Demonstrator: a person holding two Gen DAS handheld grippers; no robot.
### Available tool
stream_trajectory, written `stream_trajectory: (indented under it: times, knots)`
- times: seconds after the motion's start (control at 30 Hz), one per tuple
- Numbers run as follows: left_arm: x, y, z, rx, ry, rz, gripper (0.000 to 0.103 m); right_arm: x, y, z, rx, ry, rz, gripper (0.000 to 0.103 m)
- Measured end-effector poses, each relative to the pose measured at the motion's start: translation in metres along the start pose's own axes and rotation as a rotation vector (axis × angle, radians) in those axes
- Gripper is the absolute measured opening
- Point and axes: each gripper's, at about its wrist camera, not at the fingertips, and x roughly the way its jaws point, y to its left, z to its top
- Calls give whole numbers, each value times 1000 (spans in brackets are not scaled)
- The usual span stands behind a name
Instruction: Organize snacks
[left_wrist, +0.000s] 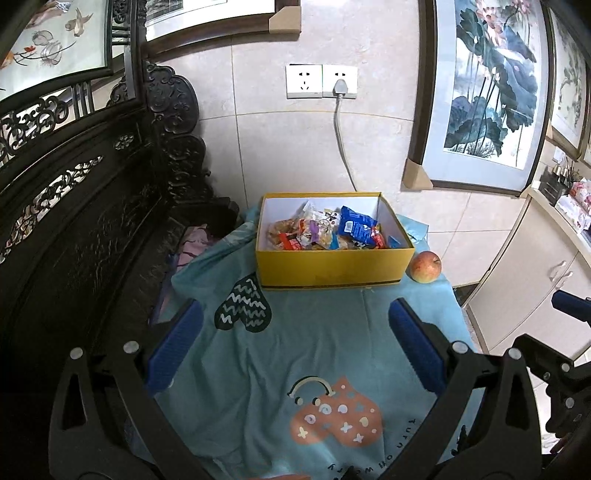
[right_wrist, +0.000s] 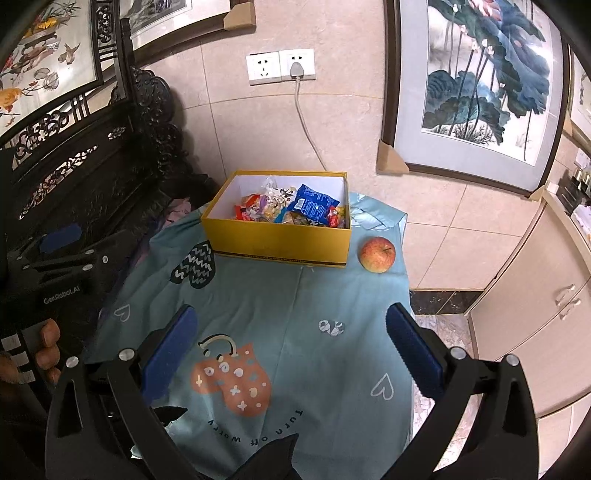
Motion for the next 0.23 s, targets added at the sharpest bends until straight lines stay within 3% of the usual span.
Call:
stream_trajectory:
  times: [0.23]
  knots:
    - [4, 0, -1, 10, 23, 4, 101, 0, 2, -2, 3, 4, 1, 102]
